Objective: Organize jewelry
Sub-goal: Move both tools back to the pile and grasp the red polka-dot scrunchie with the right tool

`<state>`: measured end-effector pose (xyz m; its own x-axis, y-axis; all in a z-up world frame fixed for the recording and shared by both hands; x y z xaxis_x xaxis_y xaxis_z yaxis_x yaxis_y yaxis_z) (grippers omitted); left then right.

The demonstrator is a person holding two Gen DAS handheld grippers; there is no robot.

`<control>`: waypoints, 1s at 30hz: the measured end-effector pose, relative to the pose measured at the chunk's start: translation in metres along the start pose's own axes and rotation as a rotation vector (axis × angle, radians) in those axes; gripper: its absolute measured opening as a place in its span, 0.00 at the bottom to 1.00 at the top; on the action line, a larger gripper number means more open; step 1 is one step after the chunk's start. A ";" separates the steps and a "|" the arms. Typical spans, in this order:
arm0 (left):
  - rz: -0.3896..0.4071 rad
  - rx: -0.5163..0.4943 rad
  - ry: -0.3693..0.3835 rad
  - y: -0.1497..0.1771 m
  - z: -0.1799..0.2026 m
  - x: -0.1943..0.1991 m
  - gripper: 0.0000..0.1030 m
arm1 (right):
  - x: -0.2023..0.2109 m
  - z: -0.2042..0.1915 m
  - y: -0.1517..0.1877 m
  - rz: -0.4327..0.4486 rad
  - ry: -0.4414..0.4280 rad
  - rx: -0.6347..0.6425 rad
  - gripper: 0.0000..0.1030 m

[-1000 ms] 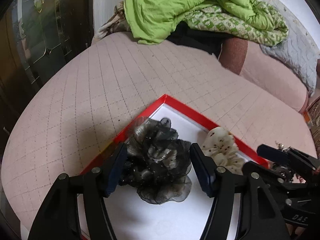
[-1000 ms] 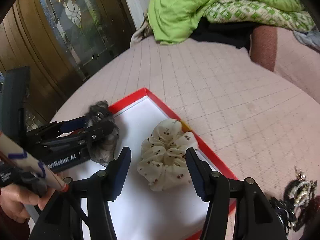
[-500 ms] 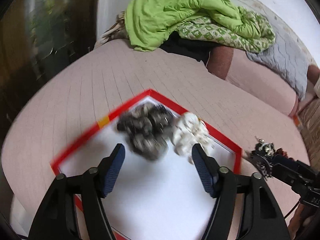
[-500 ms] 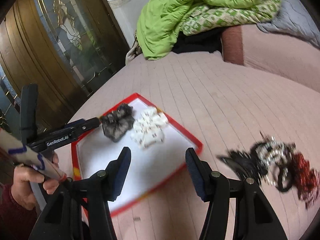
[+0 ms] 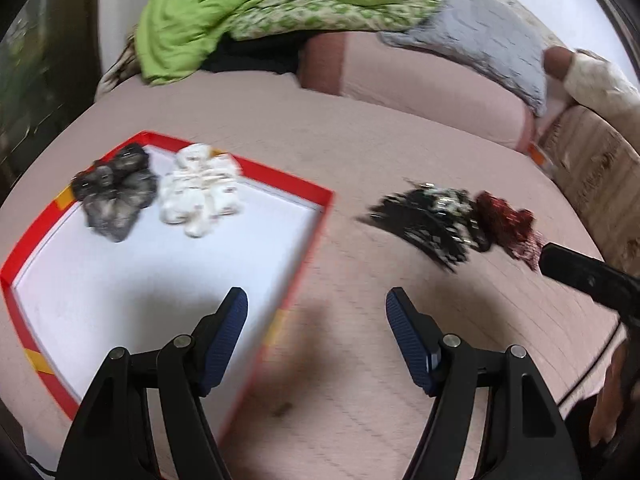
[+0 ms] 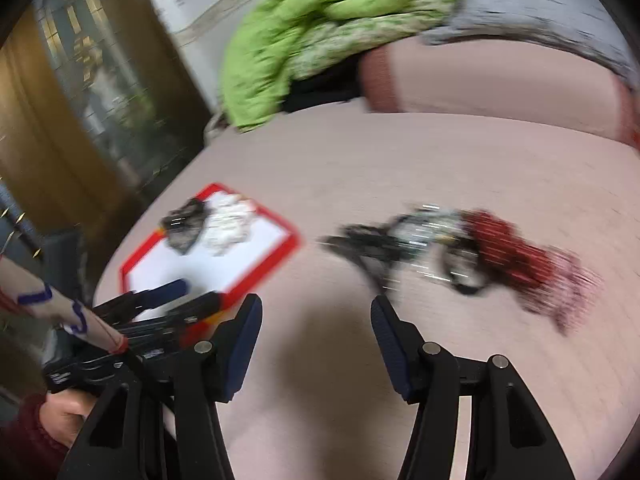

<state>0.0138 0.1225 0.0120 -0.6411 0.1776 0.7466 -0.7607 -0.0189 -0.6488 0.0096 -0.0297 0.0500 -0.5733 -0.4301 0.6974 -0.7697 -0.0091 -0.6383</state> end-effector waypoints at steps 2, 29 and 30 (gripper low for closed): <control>0.003 -0.026 -0.004 0.006 0.012 0.000 0.69 | 0.012 0.027 0.006 0.015 0.022 -0.052 0.59; -0.070 -0.096 0.040 0.031 0.067 -0.003 0.69 | 0.013 0.118 -0.018 0.076 0.214 -0.096 0.65; -0.074 -0.095 0.042 0.031 0.067 -0.003 0.69 | 0.004 0.118 -0.022 0.068 0.225 -0.073 0.65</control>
<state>-0.0142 0.0558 -0.0008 -0.5776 0.2160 0.7872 -0.7912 0.0891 -0.6050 0.0571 -0.1374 0.0288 -0.6660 -0.2154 0.7142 -0.7411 0.0819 -0.6664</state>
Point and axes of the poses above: each gripper's, at about its wrist camera, not at the fingertips, and x roughly against the way its jaws point, z to its right, y to its underside, the point moved 9 cm from there along -x, roughly the way its jaws point
